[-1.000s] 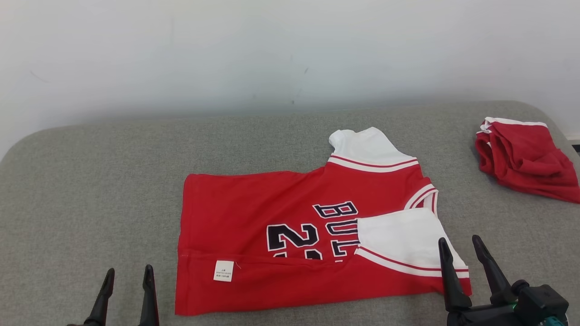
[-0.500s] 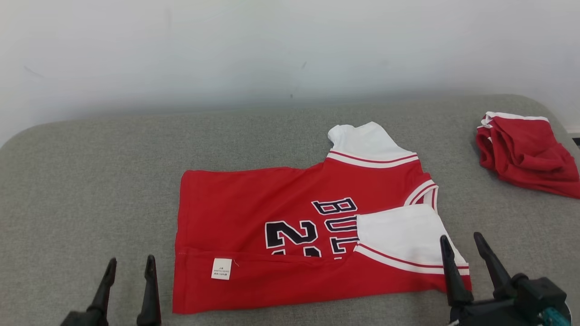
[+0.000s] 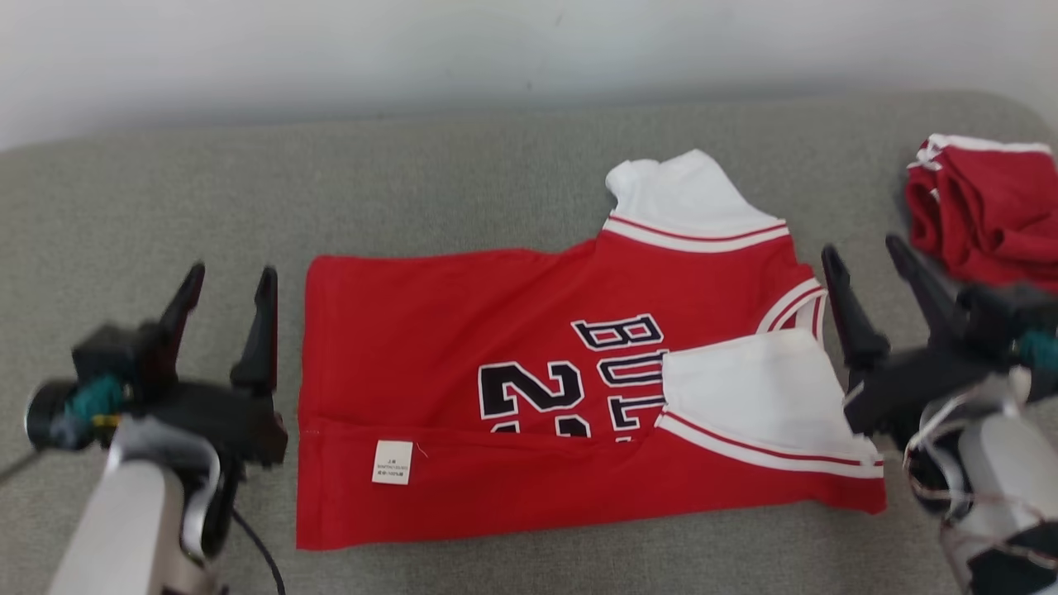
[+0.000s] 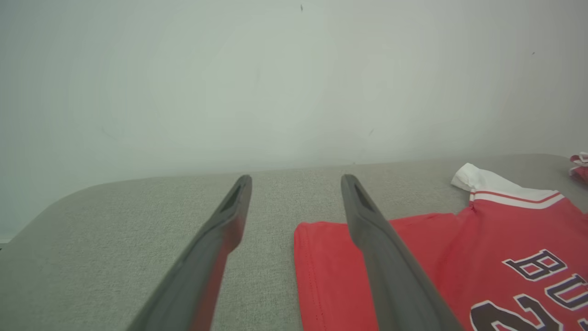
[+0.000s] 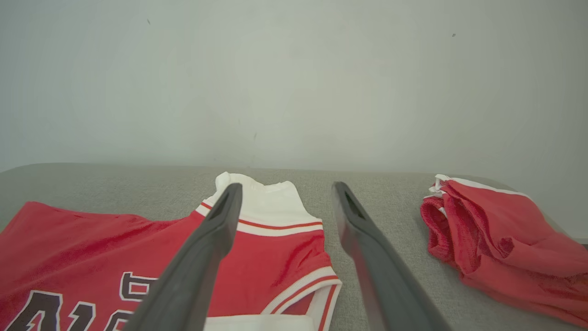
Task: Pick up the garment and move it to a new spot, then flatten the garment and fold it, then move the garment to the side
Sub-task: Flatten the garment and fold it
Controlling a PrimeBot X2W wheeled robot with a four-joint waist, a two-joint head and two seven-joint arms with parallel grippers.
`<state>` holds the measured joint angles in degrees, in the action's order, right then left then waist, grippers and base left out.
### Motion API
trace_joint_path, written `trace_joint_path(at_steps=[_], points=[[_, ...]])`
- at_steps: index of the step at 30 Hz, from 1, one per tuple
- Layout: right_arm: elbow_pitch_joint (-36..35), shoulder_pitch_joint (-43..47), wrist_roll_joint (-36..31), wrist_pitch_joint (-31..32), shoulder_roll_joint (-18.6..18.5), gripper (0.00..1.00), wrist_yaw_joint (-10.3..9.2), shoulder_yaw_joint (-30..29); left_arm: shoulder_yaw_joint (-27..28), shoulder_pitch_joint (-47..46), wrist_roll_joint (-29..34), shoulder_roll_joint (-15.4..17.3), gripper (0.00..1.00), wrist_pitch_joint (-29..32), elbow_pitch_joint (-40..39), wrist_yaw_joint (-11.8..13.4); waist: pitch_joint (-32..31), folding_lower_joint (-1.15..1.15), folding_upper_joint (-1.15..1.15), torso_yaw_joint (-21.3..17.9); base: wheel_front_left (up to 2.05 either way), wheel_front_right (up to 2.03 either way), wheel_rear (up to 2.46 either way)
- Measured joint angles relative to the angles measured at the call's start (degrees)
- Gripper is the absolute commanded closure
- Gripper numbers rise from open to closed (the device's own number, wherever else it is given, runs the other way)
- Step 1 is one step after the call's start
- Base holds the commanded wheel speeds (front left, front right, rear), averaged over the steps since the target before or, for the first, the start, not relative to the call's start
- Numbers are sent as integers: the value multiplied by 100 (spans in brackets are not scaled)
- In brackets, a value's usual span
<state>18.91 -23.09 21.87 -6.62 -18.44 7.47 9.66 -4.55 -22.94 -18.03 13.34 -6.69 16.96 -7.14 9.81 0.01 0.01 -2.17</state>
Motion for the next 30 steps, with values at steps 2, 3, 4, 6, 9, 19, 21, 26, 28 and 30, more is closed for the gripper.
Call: trace_joint_path(at_steps=[2,3,4,6,9,19,21,26,28,30], points=[[231,-398,174,203,-89,0,0,103,-157,-405,-138,124,0,248,212,-24,166,0,0,-1,0,0,0],[337,-578,269,302,-136,0,0,167,-248,-601,-289,175,0,360,302,-27,249,0,0,-1,0,0,0],[446,-767,332,381,-190,0,0,219,-354,-801,-414,224,0,446,380,-29,331,0,0,-1,0,0,0],[650,-1144,452,523,-298,0,0,348,-617,-1194,-721,338,0,693,550,-31,498,0,1,1,0,0,0],[980,-1630,623,706,-414,0,0,569,-984,-1666,-1060,531,0,1079,815,-36,738,1,1,8,0,0,0],[2218,-3159,864,1012,-600,0,0,1478,-2126,-2712,-1965,971,0,2261,1416,-37,1400,0,1,94,0,0,0],[2444,-3422,935,1069,-570,0,1,1650,-2187,-2821,-2126,967,0,2393,1552,-36,1482,0,1,116,0,0,0],[2937,-3980,1050,1062,-524,0,0,1969,-2443,-3046,-2368,913,0,2744,1777,-36,1650,0,0,179,0,0,0],[3108,-4168,1087,1044,-501,0,0,2089,-2477,-3136,-2494,858,0,2755,1784,-36,1701,-1,0,204,0,0,0],[3300,-4304,1098,1063,-497,0,0,2213,-2518,-3215,-2604,811,0,2754,1815,-35,1744,-1,0,224,0,0,0]])
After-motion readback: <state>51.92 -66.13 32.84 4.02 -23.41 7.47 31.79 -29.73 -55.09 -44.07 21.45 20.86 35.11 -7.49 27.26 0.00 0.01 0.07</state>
